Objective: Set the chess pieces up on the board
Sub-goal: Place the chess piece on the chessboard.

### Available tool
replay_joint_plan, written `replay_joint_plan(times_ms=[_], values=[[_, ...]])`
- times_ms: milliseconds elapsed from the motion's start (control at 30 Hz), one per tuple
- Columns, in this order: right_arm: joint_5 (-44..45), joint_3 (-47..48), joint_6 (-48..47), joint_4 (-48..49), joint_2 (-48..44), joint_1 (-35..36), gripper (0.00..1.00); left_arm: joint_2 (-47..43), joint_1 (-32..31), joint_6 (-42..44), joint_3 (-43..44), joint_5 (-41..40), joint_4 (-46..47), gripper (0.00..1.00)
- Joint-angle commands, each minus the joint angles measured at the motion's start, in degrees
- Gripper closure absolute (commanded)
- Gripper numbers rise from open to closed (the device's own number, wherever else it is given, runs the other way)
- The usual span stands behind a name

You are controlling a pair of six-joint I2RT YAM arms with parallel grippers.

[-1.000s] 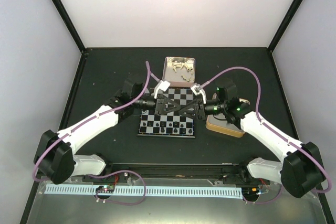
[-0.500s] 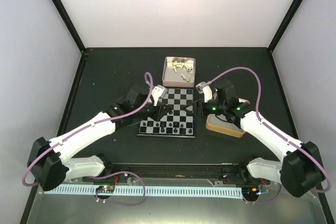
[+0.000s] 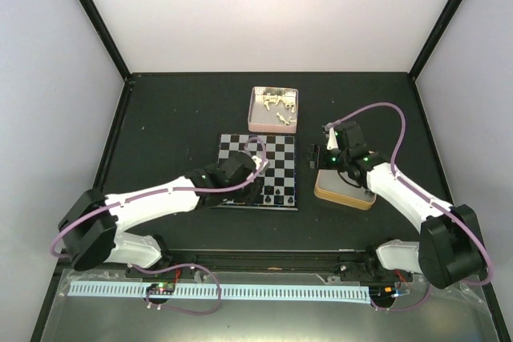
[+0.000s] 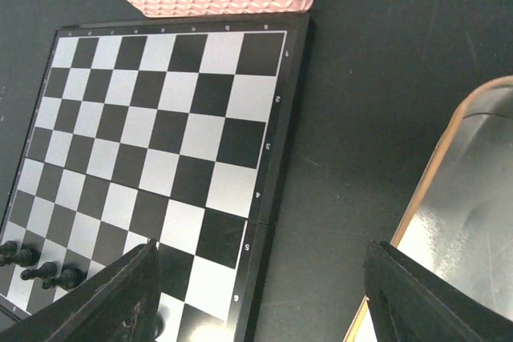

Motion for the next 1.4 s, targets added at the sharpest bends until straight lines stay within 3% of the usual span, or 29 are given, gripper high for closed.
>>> replay_joint_plan(times_ms=[0, 867, 1200, 1367], values=[[2.19, -0.44, 1.11, -0.88, 0.66, -0.47, 0.31, 3.29, -2.32, 2.48, -1.53, -3.01, 3.4, 0.86], [-0.48, 0.92, 0.85, -1.58, 4.07, -0.62, 0.32, 10.27, -3.54, 2.76, -2.87, -5.35, 6.9, 0.84], [-1.06, 1.36, 1.35, -1.48, 4.18, -0.62, 0.33, 8.42, -3.54, 2.17, -2.39, -4.05, 6.32, 0.77], [-0.98, 1.27, 1.5, -1.49, 4.17, -0.62, 0.33, 7.43, -3.58, 2.51, -2.22, -3.33, 6.03, 0.84]])
